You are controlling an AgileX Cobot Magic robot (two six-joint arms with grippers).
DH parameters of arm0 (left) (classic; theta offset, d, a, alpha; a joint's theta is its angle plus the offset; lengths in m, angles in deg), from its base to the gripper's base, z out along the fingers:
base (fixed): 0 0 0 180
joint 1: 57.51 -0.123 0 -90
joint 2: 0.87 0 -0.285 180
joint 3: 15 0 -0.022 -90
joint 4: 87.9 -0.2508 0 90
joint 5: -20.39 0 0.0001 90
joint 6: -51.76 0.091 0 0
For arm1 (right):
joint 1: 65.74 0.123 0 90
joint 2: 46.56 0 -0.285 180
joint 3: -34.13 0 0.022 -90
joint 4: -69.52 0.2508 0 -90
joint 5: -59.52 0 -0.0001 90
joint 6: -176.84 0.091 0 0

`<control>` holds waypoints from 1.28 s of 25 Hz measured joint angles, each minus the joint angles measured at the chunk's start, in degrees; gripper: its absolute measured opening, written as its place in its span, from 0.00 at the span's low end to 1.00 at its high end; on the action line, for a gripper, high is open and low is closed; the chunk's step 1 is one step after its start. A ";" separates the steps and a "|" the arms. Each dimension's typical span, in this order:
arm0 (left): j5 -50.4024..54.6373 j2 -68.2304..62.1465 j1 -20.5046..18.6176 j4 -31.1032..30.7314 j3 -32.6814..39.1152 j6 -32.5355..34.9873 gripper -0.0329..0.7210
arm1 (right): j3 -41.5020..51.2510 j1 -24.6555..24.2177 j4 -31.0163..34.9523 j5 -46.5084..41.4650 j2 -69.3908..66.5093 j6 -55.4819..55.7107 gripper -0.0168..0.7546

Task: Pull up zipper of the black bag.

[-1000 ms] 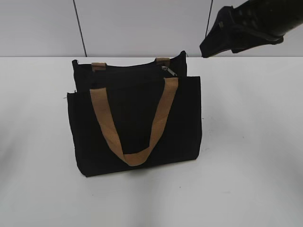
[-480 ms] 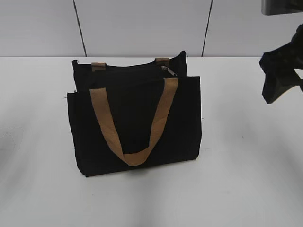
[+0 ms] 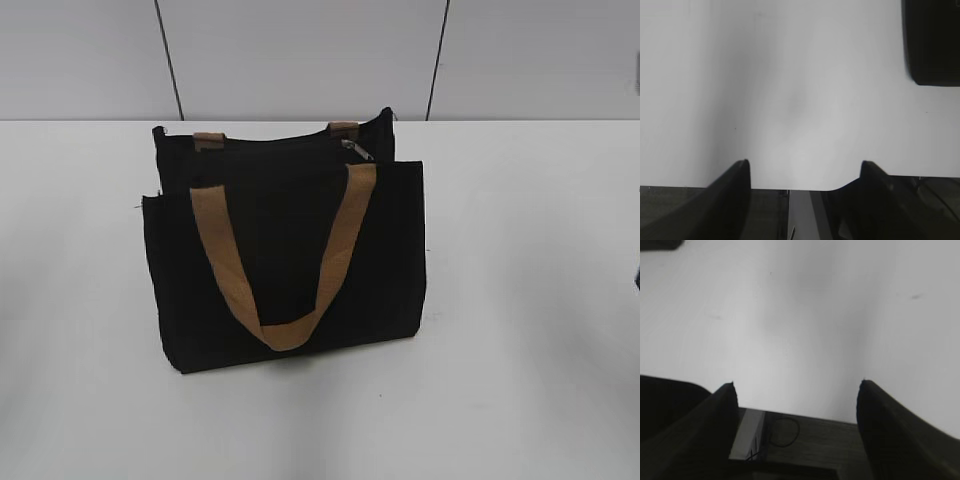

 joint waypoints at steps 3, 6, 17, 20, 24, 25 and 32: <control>0.38 5.28 0.00 -0.06 0.00 0.00 0.72 | 6.83 0.00 3.87 -0.38 8.30 -0.51 0.76; 0.57 11.07 0.00 0.53 0.00 0.00 0.72 | 11.09 0.00 9.01 -0.63 16.93 -2.29 0.76; -0.05 37.06 0.02 1.04 12.17 2.58 0.72 | 20.90 0.00 13.03 1.81 51.34 -10.40 0.76; -1.81 45.52 0.02 1.04 16.21 4.05 0.72 | 24.57 0.00 13.76 2.41 59.59 -13.82 0.76; -3.68 56.74 0.02 1.72 18.67 7.84 0.72 | 28.42 0.00 14.50 4.66 68.66 -16.74 0.76; -3.82 58.74 0.02 2.20 18.87 8.83 0.72 | 29.34 0.00 14.57 5.37 70.98 -16.89 0.76; -6.72 60.86 0.02 7.01 20.36 13.39 0.72 | 30.58 0.00 15.09 6.02 73.59 -17.33 0.76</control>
